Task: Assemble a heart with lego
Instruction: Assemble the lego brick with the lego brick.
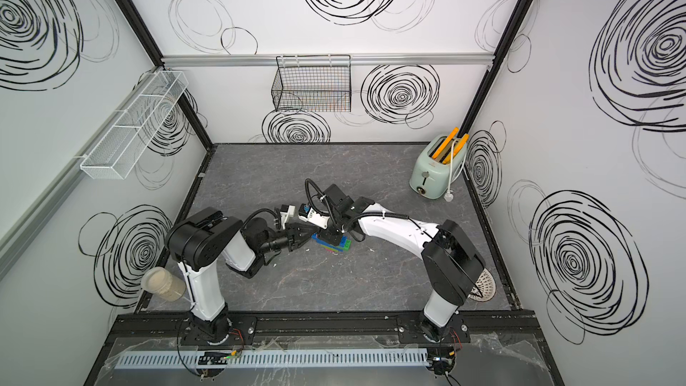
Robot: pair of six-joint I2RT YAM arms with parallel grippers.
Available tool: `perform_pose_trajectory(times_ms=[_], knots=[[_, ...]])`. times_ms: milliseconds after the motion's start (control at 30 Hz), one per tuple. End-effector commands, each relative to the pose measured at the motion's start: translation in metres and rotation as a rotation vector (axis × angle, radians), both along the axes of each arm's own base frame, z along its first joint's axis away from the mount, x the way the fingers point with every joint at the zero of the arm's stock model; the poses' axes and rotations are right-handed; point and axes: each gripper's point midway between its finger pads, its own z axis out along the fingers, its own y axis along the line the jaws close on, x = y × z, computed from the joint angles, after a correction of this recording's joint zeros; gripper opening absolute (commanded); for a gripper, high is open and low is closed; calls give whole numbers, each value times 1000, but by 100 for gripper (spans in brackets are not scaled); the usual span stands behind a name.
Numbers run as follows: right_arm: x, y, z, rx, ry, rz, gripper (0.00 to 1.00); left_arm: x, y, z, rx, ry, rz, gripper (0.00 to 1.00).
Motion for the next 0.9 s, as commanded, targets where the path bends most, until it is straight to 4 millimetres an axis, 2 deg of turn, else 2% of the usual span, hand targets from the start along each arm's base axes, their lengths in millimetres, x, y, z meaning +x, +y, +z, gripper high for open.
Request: perform_pose_trajectory(times_ms=[0,233,667,767,833,867], knots=[[-34,-25,-53,-173,163,86,23,-2,-6,23,-58,-95,-39,18],[-35,-33,-84,-258,212,109,20,-4,-6,25,-73,-94,-41,18],[-37,-46,-106,-374,171,120,22,-1,-5,33,-95,-104,-33,18],[-29,-43,-103,-360,151,91,24,-2,-5,33,-94,-103,-32,18],[-13,-38,-84,-299,91,43,29,-1,-5,32,-90,-101,-30,18],[-5,-35,-73,-255,66,21,34,-1,-4,32,-89,-99,-28,18]])
